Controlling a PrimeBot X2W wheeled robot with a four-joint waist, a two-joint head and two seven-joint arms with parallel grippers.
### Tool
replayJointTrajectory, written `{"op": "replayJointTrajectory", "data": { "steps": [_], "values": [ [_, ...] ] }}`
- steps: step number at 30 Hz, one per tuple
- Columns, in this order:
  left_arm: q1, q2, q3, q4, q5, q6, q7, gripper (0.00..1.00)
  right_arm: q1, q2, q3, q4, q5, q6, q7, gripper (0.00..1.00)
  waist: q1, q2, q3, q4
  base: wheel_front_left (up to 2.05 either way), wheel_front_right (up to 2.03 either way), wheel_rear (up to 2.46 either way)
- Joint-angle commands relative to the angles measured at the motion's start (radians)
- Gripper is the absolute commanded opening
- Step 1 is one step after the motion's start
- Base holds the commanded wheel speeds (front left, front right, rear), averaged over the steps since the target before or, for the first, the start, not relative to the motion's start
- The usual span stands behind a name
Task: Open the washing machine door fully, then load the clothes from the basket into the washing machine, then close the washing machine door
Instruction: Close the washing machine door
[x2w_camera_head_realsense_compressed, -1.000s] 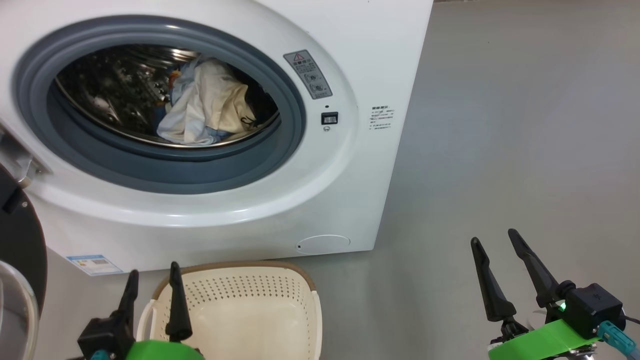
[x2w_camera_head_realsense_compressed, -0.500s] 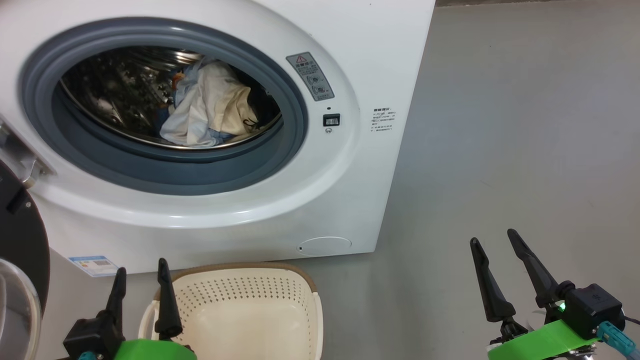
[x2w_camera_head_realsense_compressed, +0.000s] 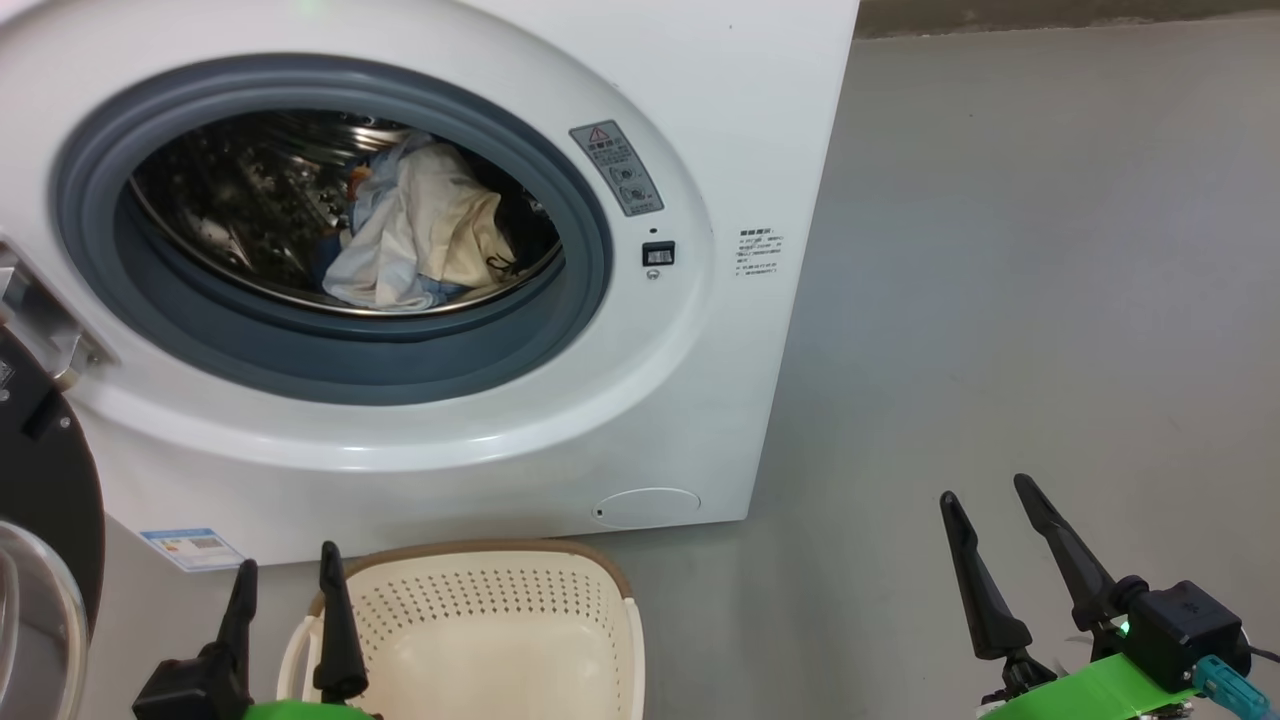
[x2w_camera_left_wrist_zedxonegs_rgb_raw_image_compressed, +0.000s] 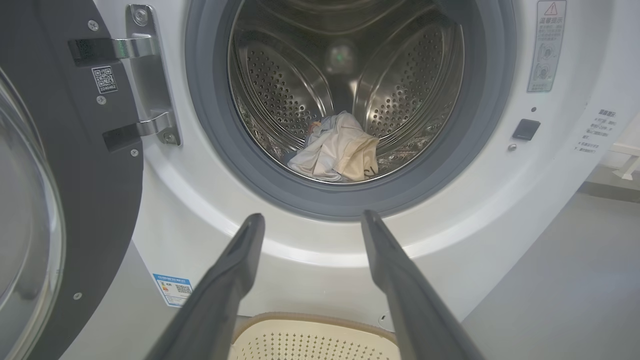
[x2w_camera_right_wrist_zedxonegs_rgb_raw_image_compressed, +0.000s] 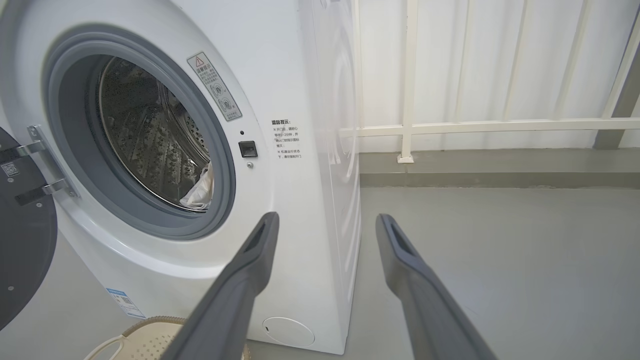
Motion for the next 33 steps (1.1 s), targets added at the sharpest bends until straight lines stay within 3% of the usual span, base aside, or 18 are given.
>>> {"op": "replayJointTrajectory", "data": {
  "steps": [1, 33],
  "values": [
    [-0.01, 0.013, 0.033, -0.028, 0.005, -0.005, -0.006, 1.0, 0.0, -0.014, 0.027, -0.023, 0.006, 0.002, -0.005, 1.0, 0.0, -0.0001, -0.001, -0.001, 0.0, 0.0, 0.0],
    [0.001, 0.013, 0.033, -0.031, -0.001, 0.001, -0.006, 1.0, 0.009, -0.015, 0.029, -0.021, 0.008, 0.002, -0.005, 1.0, 0.0, -0.0001, -0.019, -0.003, 0.0, 0.0, 0.0]
  ]
}}
